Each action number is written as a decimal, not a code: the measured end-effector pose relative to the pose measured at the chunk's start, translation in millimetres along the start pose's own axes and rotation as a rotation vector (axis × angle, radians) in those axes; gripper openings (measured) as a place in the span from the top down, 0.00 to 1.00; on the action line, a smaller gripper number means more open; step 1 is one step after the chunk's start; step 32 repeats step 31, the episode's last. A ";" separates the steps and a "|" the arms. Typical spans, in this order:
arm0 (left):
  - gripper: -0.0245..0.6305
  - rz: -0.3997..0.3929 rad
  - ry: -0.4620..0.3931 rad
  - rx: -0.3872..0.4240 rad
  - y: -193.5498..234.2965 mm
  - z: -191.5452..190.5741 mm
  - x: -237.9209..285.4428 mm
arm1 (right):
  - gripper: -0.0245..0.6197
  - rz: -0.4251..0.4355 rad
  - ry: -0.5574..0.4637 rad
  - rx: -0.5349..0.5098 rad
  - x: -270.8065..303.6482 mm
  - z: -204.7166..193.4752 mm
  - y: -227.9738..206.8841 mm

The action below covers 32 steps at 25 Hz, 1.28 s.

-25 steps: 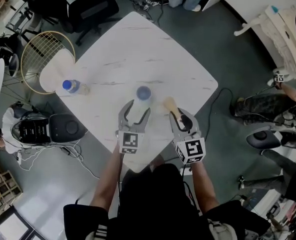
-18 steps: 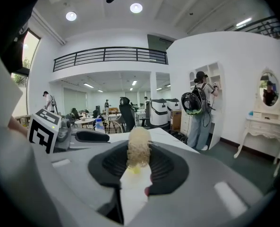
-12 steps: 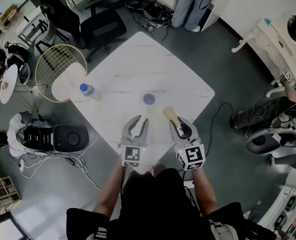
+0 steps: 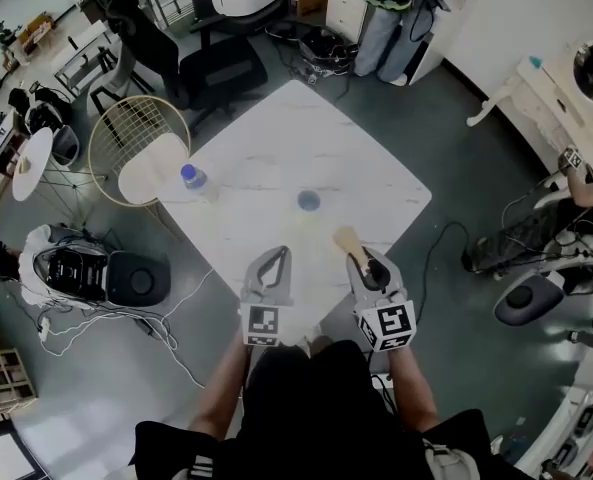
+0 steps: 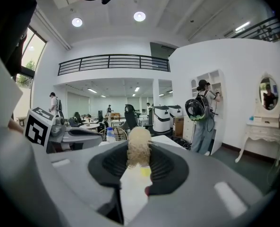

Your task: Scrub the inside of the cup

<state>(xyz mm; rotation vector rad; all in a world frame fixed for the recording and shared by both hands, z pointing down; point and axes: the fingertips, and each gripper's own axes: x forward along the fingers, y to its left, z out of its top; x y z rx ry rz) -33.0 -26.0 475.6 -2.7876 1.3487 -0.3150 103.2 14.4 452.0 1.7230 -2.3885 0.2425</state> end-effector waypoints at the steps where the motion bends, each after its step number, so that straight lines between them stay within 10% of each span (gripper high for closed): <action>1: 0.95 0.003 -0.002 -0.005 -0.8 3.2 0.4 | 0.80 0.001 -0.002 -0.002 -1.5 2.3 -1.8; 32: 0.95 -0.006 -0.027 0.026 -15.4 20.1 -9.7 | 0.80 0.005 -0.022 -0.010 -18.8 7.4 6.9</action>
